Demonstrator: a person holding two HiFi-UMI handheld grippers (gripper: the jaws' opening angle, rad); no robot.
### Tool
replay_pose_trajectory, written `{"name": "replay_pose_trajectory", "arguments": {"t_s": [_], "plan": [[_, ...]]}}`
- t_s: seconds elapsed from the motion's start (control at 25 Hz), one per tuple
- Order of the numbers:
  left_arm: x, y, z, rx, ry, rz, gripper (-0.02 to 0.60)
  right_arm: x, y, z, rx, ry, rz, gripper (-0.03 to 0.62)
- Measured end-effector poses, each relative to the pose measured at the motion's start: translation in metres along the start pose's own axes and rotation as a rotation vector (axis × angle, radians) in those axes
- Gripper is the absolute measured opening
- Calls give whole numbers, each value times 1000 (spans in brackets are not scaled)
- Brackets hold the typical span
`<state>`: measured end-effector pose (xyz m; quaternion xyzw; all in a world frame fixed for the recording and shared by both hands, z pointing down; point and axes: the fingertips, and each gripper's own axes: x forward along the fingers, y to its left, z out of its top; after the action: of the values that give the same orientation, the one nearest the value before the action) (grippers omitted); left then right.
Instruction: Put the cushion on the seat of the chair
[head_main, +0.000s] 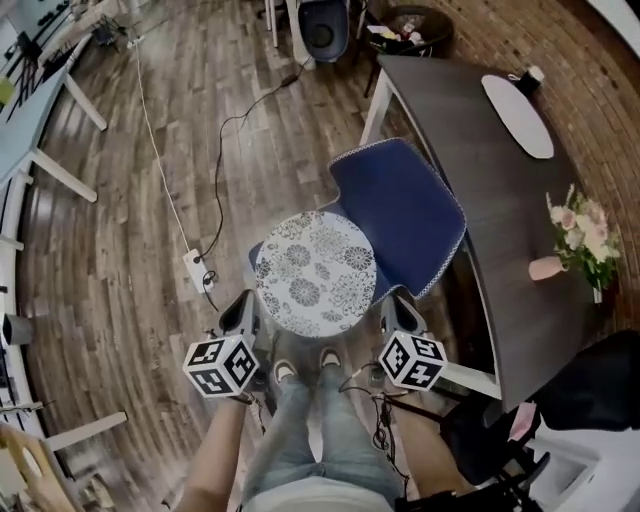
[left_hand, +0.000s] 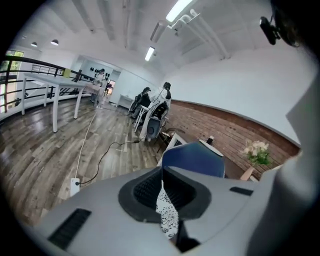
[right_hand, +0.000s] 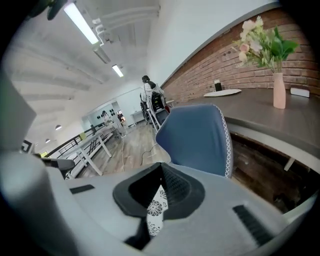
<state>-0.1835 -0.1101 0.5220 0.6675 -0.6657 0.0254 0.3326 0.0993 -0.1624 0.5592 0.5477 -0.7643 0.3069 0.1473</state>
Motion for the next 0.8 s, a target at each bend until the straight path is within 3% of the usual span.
{"name": "replay_pose_trajectory", "arguments": {"t_s": [0.2,0.44,0.8], "plan": [[-40,-43,74,89,-106,-22,11,-52,15,69,-60,-129,25,5],[-77,-76,131,130,-183,-18,10,-120,13,150,-204,-285,-1,3],[-80,-94,173,183,-248,-9,9,-149,6,194,-214,-368,-22,3]]}}
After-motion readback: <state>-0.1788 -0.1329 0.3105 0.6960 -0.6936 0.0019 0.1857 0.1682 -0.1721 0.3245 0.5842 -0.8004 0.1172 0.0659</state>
